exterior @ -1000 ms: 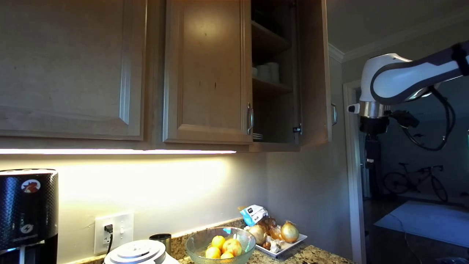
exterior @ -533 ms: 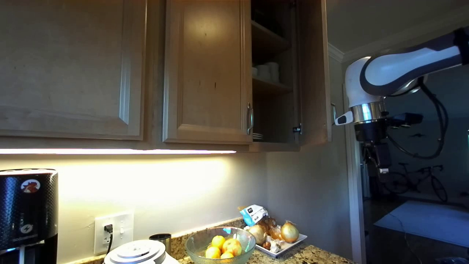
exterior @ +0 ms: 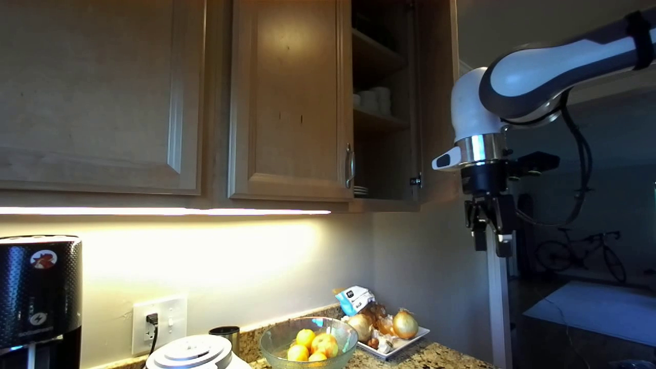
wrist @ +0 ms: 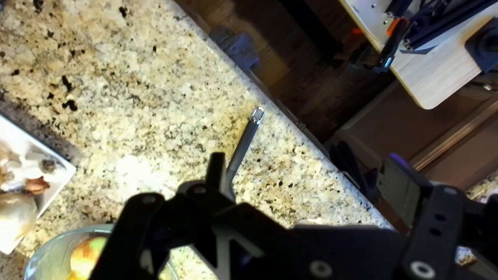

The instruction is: Open the top cupboard doors

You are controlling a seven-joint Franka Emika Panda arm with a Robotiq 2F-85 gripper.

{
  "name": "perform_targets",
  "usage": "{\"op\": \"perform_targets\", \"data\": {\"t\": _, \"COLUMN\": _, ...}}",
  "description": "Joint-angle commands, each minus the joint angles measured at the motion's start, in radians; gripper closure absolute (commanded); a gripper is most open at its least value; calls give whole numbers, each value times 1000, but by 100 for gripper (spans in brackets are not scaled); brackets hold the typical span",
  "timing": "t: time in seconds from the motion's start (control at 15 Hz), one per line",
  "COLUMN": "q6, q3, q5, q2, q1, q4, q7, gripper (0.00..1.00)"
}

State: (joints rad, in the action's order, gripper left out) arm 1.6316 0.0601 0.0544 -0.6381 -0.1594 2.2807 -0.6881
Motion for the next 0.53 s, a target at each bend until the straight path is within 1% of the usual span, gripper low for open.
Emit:
{"op": "perform_targets", "data": {"t": 0.0, "q6": 100, "q3": -19, "q5": -2, "q2": 96, "q1": -14, "q4": -83, "q7": 14, "gripper": 0}}
{"op": "perform_targets", "data": {"t": 0.07, "q6": 134, "q3": -25, "q5": 1, "q2": 126, "q1": -9, "q4": -107, "q7": 20, "gripper": 0}}
{"op": "perform_targets", "data": {"t": 0.27, "q6": 285, "q3": -45, "q5": 12, "q2": 191, "q1": 22, "q4": -152, "q7": 127, "gripper": 0}}
{"op": "perform_targets", "data": {"t": 0.47, "q6": 336, "q3": -54, "q5": -2, "q2": 220, "q1": 31, "q4": -156, "q7": 269, "gripper": 0}}
